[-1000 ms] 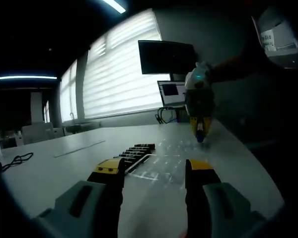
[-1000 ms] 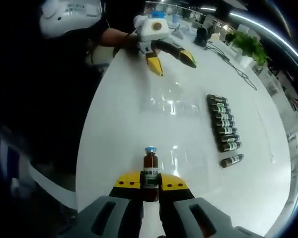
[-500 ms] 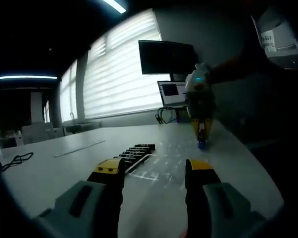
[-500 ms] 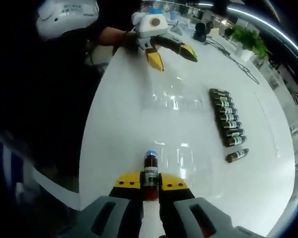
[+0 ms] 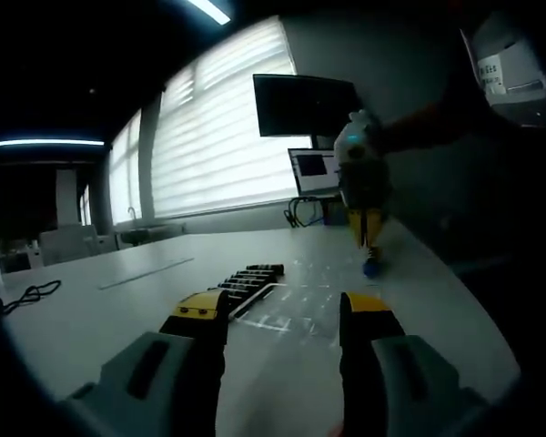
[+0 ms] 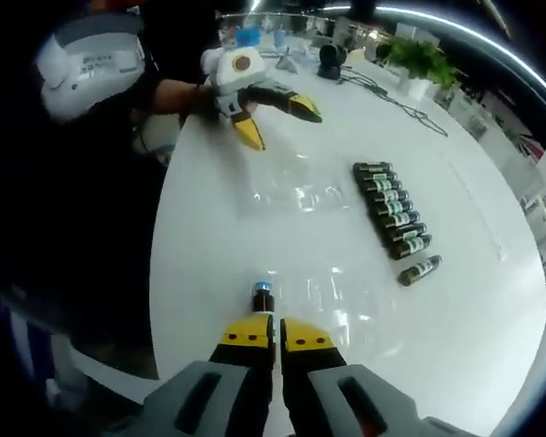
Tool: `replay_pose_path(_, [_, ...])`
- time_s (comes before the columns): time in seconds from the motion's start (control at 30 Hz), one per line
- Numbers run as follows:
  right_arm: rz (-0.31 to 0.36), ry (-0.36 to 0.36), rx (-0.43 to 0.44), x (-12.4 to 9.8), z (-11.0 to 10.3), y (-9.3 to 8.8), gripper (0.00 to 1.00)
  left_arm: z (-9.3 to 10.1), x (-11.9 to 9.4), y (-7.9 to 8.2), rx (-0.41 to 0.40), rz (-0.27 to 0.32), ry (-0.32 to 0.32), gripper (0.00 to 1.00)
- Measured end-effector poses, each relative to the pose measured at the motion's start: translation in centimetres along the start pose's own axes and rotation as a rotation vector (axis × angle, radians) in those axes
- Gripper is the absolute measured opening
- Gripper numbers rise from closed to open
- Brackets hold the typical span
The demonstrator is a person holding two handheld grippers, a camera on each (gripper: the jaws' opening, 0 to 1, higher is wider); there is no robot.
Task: Grip medicine bottles put into box
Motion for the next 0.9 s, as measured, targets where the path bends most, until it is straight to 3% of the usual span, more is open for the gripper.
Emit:
replay_pose_path(0.2, [-0.035, 0.020, -0.003, 0.3, -0.6, -0.9, 0.03, 0.0, 0.0, 0.0, 0.000, 0.000, 0.001, 0.41])
replay_pose_path(0.9, [-0.036, 0.045, 0.013, 1.2, -0.7, -1.1, 0.01, 0.0, 0.0, 0.0, -0.001, 0.002, -0.001, 0.42])
Point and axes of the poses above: the point that each gripper's makers call its tool centre point, and the gripper's own axes: x roughly forward along the fingers, z roughly to its right, y roughly out of its top, the point moved 2 cm from there along -x, roughly backward along the fingers
